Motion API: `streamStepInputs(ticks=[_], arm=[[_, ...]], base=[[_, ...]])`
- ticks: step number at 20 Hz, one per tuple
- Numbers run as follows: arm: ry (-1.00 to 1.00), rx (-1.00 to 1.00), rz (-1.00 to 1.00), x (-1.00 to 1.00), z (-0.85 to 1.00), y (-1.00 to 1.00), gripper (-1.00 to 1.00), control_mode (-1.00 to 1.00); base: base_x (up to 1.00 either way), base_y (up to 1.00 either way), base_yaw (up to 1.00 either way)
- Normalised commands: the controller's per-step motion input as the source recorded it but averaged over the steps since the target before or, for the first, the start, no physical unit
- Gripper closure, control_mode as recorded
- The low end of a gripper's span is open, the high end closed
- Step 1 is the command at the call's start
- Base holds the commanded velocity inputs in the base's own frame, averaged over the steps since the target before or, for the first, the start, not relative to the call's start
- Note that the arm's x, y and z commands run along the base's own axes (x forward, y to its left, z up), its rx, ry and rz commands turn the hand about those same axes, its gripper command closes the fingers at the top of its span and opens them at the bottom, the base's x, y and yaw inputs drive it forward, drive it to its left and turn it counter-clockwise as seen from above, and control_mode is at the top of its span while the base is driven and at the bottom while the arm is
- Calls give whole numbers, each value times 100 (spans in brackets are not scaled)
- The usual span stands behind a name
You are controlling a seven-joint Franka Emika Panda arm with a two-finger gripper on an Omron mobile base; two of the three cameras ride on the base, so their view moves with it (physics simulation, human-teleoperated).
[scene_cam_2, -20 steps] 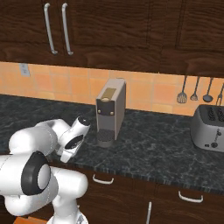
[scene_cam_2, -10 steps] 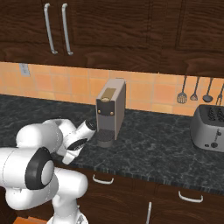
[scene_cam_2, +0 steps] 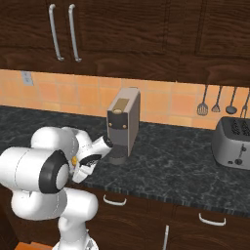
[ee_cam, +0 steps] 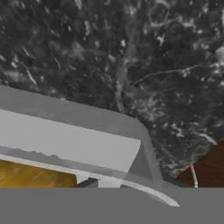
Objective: Take the meat container that has the shrimp and place it on the second highest rack of the freezer. Then take the vegetable container that has the squashs and place it on the highest rack of the freezer.
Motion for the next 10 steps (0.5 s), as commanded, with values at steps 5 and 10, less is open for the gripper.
streamStepInputs(ticks=[5,10], arm=[[1,-15,26,-13,3,0,100,-100],[0,-2,17,-44,15,-1,100,-100]], base=[[0,0,0],[0,0,0]])
